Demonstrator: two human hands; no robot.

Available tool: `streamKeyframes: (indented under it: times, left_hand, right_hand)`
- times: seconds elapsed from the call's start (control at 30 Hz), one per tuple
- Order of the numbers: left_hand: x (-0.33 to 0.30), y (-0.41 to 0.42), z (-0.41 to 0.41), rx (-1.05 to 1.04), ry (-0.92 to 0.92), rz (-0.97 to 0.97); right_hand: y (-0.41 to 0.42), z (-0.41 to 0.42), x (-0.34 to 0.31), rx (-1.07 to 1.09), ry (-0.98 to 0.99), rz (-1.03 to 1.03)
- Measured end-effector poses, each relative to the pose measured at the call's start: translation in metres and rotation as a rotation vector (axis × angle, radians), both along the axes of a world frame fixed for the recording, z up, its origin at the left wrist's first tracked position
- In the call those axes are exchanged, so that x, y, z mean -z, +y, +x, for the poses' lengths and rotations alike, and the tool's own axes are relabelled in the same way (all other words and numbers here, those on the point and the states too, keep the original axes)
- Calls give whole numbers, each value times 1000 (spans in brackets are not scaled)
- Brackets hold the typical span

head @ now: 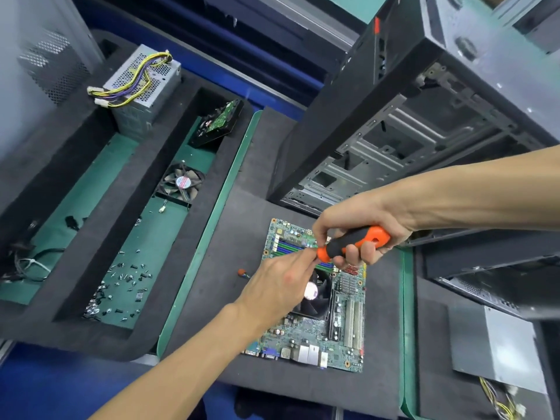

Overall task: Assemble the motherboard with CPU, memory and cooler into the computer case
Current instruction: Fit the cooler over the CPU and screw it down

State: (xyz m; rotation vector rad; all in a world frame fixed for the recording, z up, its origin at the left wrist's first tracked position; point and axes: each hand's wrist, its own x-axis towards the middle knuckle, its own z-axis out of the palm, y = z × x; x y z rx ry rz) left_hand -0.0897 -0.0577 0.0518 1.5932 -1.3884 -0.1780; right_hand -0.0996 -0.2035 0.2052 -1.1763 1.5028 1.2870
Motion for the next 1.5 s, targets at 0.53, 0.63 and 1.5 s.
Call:
streamKeyframes:
  times: [0.53, 0.63, 1.5]
  left_hand:
    - [6, 8, -4, 10, 136, 45]
    - [33, 21, 0, -70, 226, 248]
    - [69, 23, 5, -194, 306, 395]
  right_hand:
    - [42, -29, -32, -2162, -430, -339]
    - [41, -24, -32, -2155, -434, -344]
    - [28, -4, -16, 652, -23, 11]
